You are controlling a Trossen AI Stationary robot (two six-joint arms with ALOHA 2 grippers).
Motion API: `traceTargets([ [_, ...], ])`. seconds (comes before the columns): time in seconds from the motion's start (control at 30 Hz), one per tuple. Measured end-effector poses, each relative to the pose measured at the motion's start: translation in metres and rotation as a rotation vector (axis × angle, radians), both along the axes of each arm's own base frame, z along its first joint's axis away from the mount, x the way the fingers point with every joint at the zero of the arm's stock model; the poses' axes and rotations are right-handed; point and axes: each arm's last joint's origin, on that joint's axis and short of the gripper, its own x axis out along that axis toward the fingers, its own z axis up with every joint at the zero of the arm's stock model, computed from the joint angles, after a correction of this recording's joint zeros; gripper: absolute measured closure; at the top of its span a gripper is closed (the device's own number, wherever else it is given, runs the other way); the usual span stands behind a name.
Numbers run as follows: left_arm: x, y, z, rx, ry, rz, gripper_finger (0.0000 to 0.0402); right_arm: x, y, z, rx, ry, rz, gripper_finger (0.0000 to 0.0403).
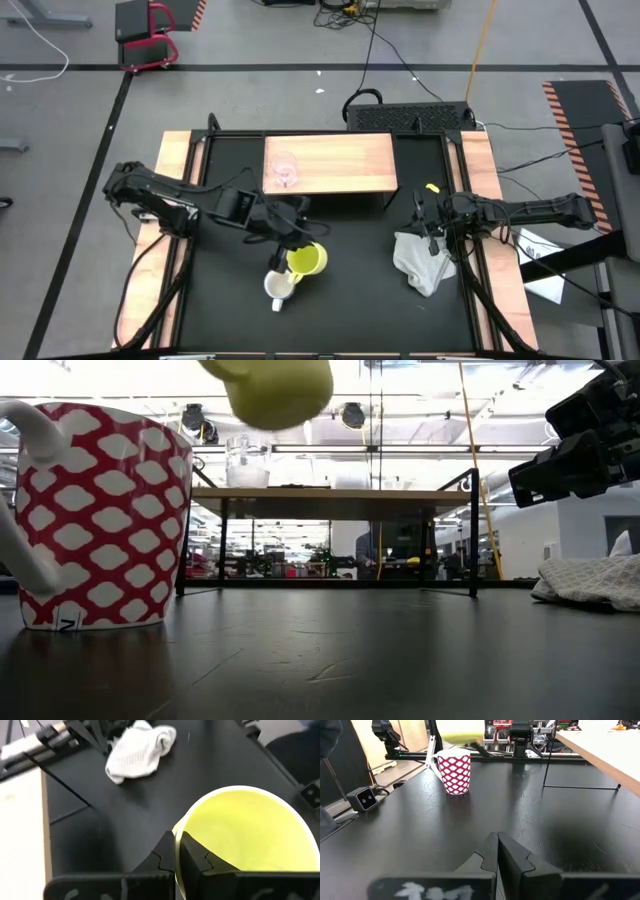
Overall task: Stack small to large cups/mugs on shelf
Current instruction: Put the yellow mug on the shelf
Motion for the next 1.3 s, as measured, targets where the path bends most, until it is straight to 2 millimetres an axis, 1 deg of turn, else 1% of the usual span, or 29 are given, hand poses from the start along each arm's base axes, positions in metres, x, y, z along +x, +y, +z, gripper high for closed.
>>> traceTargets([
  [0.17, -0.015, 0.001, 0.015, 0.006, -0.029, 0.002, 0.0396, 0.000, 0.000, 0.000, 0.000, 0.002, 0.000, 0.0403],
  [0.27, -0.029, 0.004, 0.024, 0.031, -0.034, 0.029, 0.0396, 0.000, 0.000, 0.000, 0.000, 0.003, 0.000, 0.0403],
  [0.5, -0.059, 0.012, 0.050, 0.026, -0.103, 0.048, 0.0396, 0.000, 0.000, 0.000, -0.007, 0.002, 0.002, 0.0403],
  [0.63, -0.075, 0.020, 0.055, 0.036, -0.136, 0.086, 0.0396, 0.000, 0.000, 0.000, -0.007, 0.002, 0.002, 0.0403],
  [0.8, -0.097, 0.035, 0.046, 0.020, -0.192, 0.140, 0.0396, 0.000, 0.000, 0.000, -0.007, 0.002, 0.002, 0.0403],
  [0.9, -0.112, 0.042, 0.036, -0.014, -0.248, 0.174, 0.0396, 0.000, 0.000, 0.000, -0.007, 0.002, 0.002, 0.0403],
  [1.0, -0.121, 0.045, 0.025, -0.065, -0.325, 0.157, 0.0396, 0.000, 0.000, 0.000, -0.007, 0.002, 0.002, 0.0403],
  [1.13, -0.131, 0.046, 0.007, -0.113, -0.393, 0.124, 0.0396, 0.000, 0.000, 0.000, -0.007, 0.001, 0.002, 0.0403],
  [1.3, -0.131, 0.050, -0.019, -0.152, -0.449, 0.193, 0.0396, 0.000, 0.000, 0.000, -0.007, 0.000, 0.002, 0.0403],
])
